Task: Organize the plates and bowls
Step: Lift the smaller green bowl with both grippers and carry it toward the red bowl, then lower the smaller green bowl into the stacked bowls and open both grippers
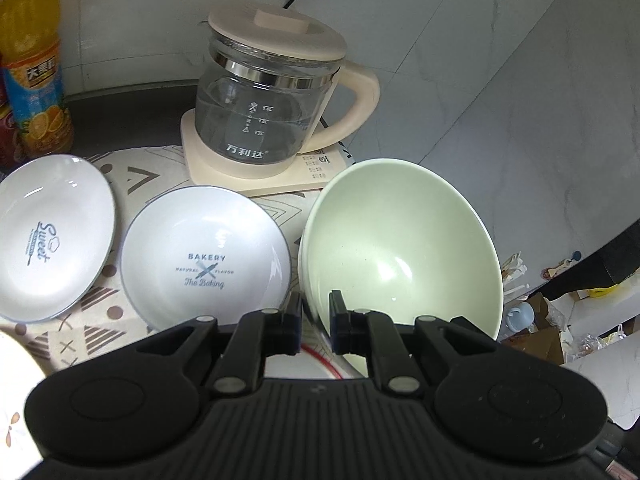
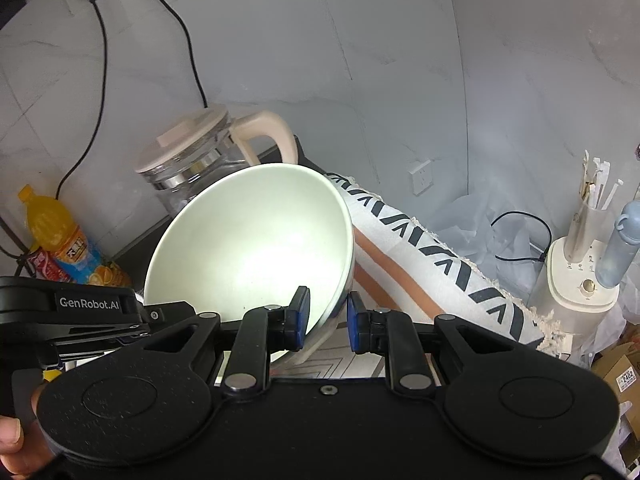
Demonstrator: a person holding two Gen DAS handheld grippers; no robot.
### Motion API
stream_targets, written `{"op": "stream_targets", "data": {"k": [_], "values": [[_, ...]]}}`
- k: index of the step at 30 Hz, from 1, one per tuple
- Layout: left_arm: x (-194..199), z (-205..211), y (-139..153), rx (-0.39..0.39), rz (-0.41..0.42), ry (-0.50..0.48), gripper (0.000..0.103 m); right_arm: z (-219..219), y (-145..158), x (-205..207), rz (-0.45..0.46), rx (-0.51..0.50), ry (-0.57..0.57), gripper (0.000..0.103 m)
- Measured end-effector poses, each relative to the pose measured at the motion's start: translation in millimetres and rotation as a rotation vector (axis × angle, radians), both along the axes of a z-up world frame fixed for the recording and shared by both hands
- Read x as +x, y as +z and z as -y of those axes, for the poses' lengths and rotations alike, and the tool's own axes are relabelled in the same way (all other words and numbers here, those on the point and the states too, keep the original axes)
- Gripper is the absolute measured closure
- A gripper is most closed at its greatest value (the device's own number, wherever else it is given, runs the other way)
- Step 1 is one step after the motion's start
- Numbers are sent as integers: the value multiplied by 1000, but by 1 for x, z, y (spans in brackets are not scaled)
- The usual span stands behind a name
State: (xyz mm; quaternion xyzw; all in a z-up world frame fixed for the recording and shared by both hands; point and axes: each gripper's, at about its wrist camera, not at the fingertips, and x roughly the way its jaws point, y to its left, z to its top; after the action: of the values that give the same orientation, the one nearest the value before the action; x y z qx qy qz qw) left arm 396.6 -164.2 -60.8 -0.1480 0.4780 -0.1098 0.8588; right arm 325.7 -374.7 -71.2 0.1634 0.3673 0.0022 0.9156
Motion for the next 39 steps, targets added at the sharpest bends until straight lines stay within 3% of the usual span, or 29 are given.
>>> {"op": "stream_targets", "data": {"k": [23,39], "values": [[-68,-39,8,-34,14,19,91,-34,10,-61,19,-30,27,83],[-99,-62,-10,-87,-45,51,90,-52,7,-83,-15,-71,73,84]]}}
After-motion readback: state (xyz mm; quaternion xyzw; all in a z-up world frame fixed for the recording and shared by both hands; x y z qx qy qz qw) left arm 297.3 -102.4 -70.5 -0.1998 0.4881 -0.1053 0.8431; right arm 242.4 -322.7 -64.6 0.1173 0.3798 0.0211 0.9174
